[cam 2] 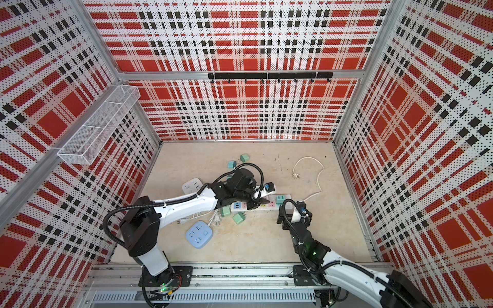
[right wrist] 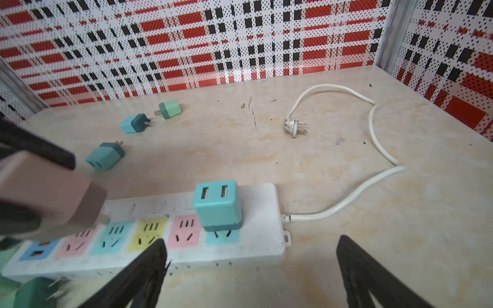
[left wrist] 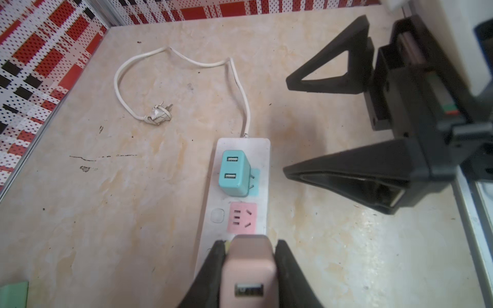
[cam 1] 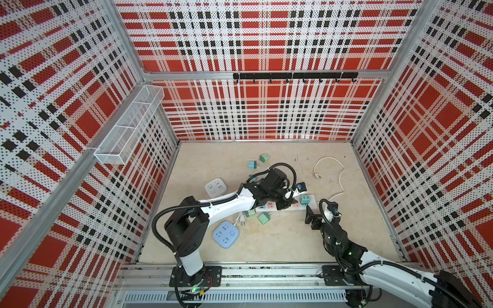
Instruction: Insert the plug
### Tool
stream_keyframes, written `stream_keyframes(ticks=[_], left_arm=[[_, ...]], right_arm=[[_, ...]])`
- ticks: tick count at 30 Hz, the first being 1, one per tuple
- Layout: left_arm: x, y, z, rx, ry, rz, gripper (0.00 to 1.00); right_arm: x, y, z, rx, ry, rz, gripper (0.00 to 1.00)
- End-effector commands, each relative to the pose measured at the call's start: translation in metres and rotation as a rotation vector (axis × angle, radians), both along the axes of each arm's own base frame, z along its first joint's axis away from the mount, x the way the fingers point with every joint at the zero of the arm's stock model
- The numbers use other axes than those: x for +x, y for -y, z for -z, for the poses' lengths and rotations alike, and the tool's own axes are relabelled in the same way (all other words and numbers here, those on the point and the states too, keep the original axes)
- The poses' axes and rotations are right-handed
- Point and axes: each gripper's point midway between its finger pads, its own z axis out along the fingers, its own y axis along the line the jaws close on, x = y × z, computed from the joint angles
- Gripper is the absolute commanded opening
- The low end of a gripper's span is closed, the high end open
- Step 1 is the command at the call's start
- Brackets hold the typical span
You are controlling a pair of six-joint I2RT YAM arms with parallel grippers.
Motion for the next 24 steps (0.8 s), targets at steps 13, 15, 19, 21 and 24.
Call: stream_keyframes(ticks=[13,15,19,21,24], left_arm=[[-0.001,0.012,0.032,0.158,0.003,0.084,0.00],[0.000,0.014,0.032,0.161,-0.001,0.093,0.00],[0.001,0.017,0.035,0.166,-0.001,0.107,0.00],[0.002,0.019,0.037,0.170,-0.004,0.114,0.00],[0.004,0.022,0.039,0.173,-0.007,0.117,0.00]], right_arm=[[0.003,0.000,-0.019,0.097,0.073,0.010,1.00],[0.003,0.001,-0.019,0.096,0.071,0.013,1.00],[0.003,0.001,-0.018,0.095,0.070,0.015,1.00],[0.003,0.001,-0.019,0.098,0.071,0.016,1.00],[0.003,0.001,-0.019,0.102,0.072,0.016,1.00]])
